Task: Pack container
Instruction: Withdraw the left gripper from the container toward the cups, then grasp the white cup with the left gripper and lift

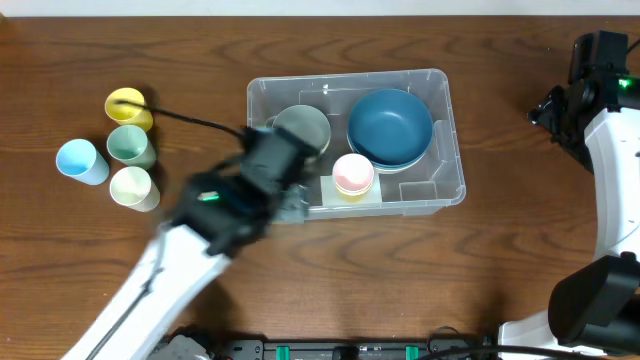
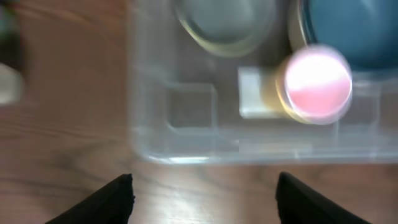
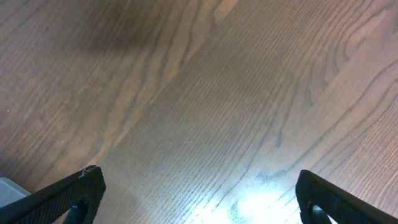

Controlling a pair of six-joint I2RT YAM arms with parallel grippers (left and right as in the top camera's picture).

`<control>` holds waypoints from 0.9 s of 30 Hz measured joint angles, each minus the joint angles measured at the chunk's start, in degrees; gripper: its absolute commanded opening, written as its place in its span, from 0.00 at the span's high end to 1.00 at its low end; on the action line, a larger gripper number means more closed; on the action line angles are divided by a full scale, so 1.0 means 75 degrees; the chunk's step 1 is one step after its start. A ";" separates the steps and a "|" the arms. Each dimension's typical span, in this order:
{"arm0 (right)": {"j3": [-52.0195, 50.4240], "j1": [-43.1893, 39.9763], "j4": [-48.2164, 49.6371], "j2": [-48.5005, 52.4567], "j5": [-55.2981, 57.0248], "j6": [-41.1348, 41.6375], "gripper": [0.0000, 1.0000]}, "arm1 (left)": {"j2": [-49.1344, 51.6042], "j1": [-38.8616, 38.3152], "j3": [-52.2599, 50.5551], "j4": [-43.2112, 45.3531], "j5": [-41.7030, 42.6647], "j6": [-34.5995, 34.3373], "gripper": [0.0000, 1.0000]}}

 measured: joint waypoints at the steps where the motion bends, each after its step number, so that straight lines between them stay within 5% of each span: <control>1: 0.0000 0.0000 -0.0003 0.0000 0.0000 0.0000 0.01 | -0.0163 0.0335 0.0067 -0.0020 -0.0058 0.0131 0.21; 13: 0.0000 0.0000 -0.0003 0.0000 0.0000 0.0000 0.01 | 0.0140 0.4331 0.0137 0.0898 -0.0635 0.1970 0.16; 27: 0.0000 0.0000 0.0000 0.0000 0.0000 0.0000 0.01 | 0.3124 0.5846 0.0137 0.1032 -0.0513 0.2025 0.16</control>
